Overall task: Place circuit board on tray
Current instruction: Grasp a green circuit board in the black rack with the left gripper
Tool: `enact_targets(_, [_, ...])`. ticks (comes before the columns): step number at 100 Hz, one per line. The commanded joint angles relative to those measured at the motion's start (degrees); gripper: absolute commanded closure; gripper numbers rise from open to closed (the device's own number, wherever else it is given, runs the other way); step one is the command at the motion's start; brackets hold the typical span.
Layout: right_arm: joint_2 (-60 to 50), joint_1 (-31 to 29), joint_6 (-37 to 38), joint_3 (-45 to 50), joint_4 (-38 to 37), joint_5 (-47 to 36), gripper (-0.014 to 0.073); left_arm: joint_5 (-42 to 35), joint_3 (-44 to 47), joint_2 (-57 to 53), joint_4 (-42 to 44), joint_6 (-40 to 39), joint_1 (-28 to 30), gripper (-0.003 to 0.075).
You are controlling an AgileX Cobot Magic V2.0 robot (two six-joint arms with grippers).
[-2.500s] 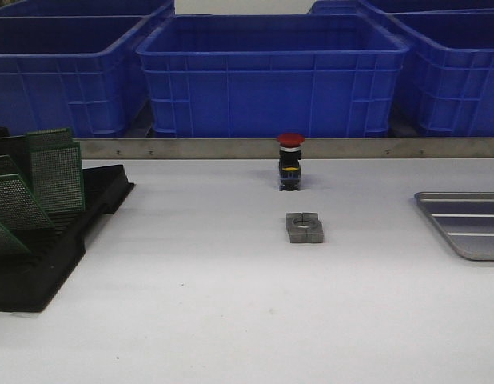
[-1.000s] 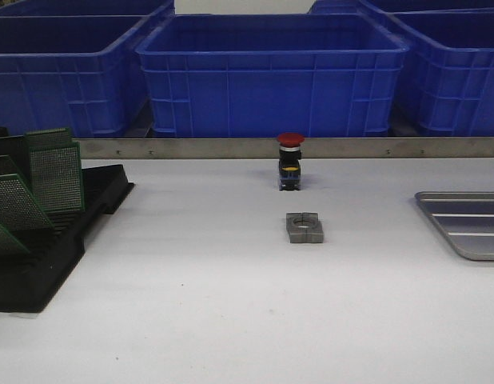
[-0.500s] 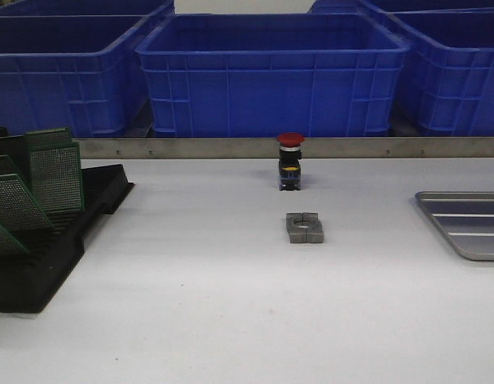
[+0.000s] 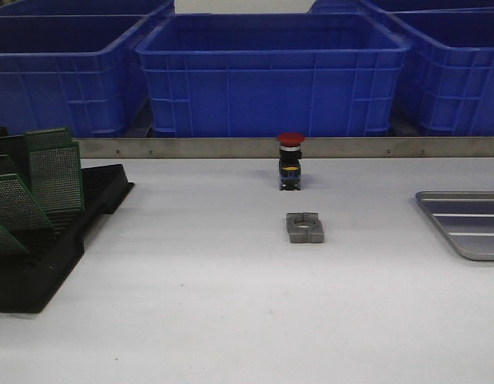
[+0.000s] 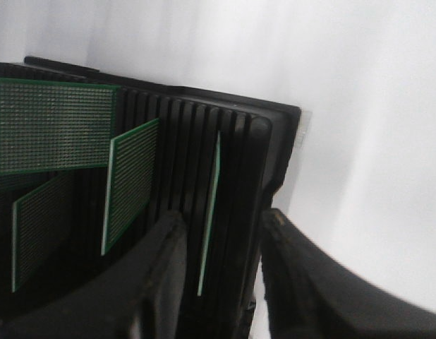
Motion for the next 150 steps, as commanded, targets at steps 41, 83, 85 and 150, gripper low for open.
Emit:
enact_targets(41, [-1.27, 0.0, -0.22, -0.76, -0.72, -4.8, 0.0707, -10.17, -1.97, 9.96, -2.83, 0.9, -0.39, 0.0473])
enact_targets(83, [-1.27, 0.0, -0.22, -0.76, -0.72, -4.8, 0.0707, -10.59, -1.97, 10.91, -2.72, 0.9, -0.39, 0.0741])
enact_targets(85, [-1.27, 0.0, -0.22, -0.76, -0.72, -4.8, 0.0707, -10.59, -1.97, 10.91, -2.72, 0.9, -0.39, 0.0741])
enact_targets(150, [-1.27, 0.0, -0.22, -0.76, -0.72, -4.8, 0.0707, 3.75, -8.77, 4.77, -3.57, 0.9, -0.39, 0.0741])
